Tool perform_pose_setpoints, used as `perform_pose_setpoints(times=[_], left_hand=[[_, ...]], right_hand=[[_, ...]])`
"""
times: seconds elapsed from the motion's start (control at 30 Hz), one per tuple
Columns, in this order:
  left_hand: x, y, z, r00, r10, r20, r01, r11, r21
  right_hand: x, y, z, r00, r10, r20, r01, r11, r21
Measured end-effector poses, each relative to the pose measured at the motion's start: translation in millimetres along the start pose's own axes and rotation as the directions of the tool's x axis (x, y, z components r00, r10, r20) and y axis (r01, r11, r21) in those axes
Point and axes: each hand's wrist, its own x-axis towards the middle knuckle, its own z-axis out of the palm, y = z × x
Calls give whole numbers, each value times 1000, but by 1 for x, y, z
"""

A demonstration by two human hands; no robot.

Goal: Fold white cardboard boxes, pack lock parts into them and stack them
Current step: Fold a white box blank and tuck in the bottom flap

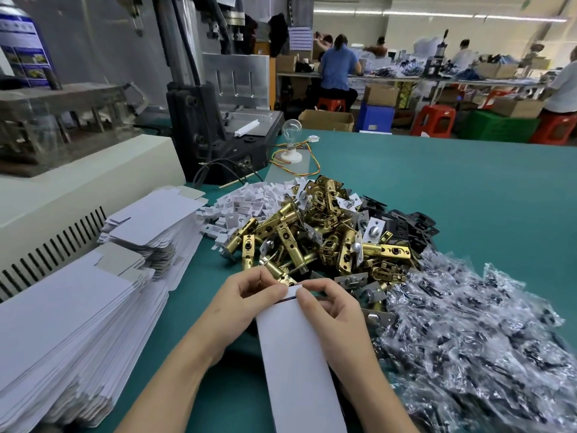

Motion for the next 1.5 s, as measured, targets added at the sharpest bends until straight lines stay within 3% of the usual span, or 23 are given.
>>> perform_pose_setpoints(times=[0.5,1.13,1.4,1.5], left_hand=[[0,1,0,998,-54,12,54,999,5],[-3,5,1,997,-11,70,11,1000,8],[-2,5,-1,998,-44,-40,41,996,-73],[-1,5,0,996,-29,-84,21,995,-101]], right_hand=[[-2,2,-1,1000,2,-6,-2,998,-63],[0,-2,-3,997,80,-8,-80,997,-20],[-5,-7,1,984,149,101,-158,983,89],[-4,-6,1,993,122,8,-122,989,85]])
